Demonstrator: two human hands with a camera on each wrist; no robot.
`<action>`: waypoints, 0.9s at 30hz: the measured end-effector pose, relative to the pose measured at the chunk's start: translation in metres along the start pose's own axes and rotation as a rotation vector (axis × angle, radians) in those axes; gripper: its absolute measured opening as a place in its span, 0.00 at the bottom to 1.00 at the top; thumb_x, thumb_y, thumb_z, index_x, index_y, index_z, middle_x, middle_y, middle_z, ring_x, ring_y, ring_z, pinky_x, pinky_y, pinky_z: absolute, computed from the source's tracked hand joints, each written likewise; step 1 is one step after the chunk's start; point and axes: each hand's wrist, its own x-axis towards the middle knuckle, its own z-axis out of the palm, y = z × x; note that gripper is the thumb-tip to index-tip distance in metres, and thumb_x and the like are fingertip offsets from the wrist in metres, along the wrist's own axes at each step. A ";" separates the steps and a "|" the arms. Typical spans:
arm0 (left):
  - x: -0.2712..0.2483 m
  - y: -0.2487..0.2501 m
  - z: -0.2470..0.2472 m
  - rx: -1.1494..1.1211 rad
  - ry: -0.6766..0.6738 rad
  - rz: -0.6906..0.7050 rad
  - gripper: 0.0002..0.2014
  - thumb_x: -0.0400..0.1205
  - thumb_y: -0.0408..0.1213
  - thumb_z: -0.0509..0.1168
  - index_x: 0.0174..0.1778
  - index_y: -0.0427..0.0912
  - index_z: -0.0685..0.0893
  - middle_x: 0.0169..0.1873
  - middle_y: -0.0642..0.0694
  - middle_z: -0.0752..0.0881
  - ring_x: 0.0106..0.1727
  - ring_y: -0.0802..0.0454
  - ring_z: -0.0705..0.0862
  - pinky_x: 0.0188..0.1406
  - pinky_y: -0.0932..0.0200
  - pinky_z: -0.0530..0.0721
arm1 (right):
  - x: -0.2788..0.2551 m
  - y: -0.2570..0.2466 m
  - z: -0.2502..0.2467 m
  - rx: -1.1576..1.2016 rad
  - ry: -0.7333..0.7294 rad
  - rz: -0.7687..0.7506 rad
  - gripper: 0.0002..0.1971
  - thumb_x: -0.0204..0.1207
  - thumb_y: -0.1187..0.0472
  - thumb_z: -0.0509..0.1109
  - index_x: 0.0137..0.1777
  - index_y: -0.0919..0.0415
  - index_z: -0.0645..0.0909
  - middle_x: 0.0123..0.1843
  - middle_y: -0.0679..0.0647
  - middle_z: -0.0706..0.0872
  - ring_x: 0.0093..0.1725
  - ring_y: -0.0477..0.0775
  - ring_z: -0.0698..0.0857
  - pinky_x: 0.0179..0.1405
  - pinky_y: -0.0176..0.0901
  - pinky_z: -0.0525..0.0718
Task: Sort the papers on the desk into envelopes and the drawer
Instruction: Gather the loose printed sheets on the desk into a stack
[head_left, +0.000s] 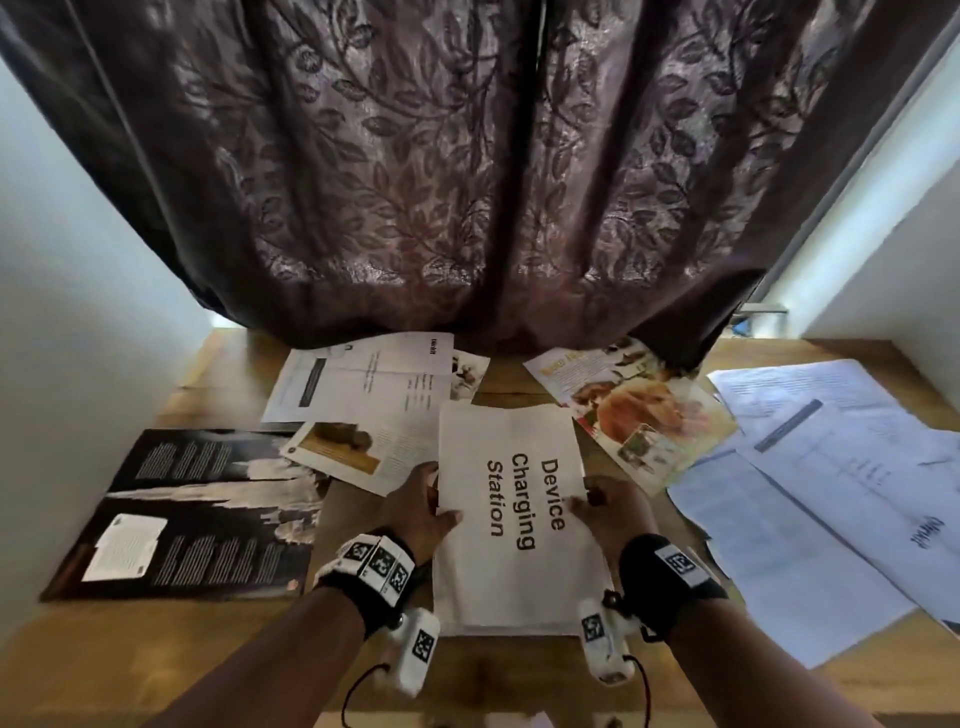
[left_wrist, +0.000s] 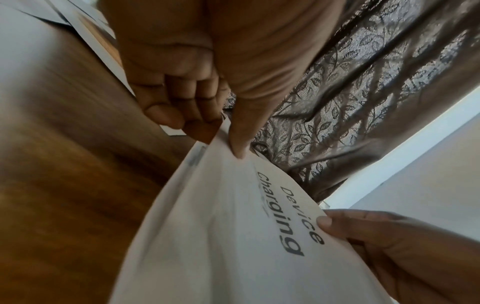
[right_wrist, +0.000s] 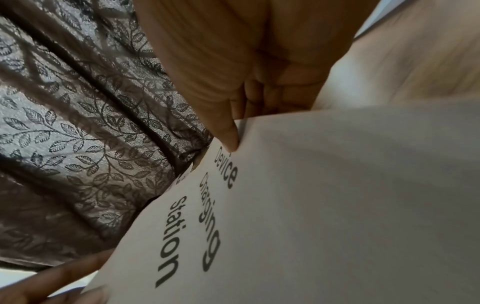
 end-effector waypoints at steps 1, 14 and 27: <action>0.001 -0.001 -0.001 0.018 -0.024 -0.003 0.38 0.75 0.42 0.77 0.79 0.50 0.66 0.58 0.46 0.85 0.59 0.46 0.84 0.64 0.50 0.82 | -0.002 -0.001 0.000 -0.029 0.010 0.001 0.08 0.73 0.54 0.78 0.50 0.53 0.90 0.45 0.49 0.93 0.44 0.53 0.91 0.48 0.49 0.90; 0.009 -0.004 -0.007 0.292 -0.169 0.102 0.52 0.71 0.47 0.79 0.84 0.51 0.50 0.75 0.44 0.63 0.76 0.40 0.71 0.76 0.45 0.73 | -0.021 -0.017 0.002 -0.159 0.043 0.037 0.15 0.76 0.58 0.71 0.61 0.54 0.87 0.52 0.52 0.93 0.49 0.56 0.90 0.51 0.50 0.90; 0.012 -0.013 0.001 0.495 -0.309 0.239 0.52 0.75 0.52 0.75 0.87 0.57 0.44 0.85 0.56 0.34 0.86 0.46 0.51 0.85 0.48 0.55 | -0.019 -0.016 0.004 -0.258 0.059 0.069 0.16 0.81 0.56 0.67 0.68 0.54 0.81 0.64 0.55 0.87 0.62 0.59 0.86 0.59 0.50 0.85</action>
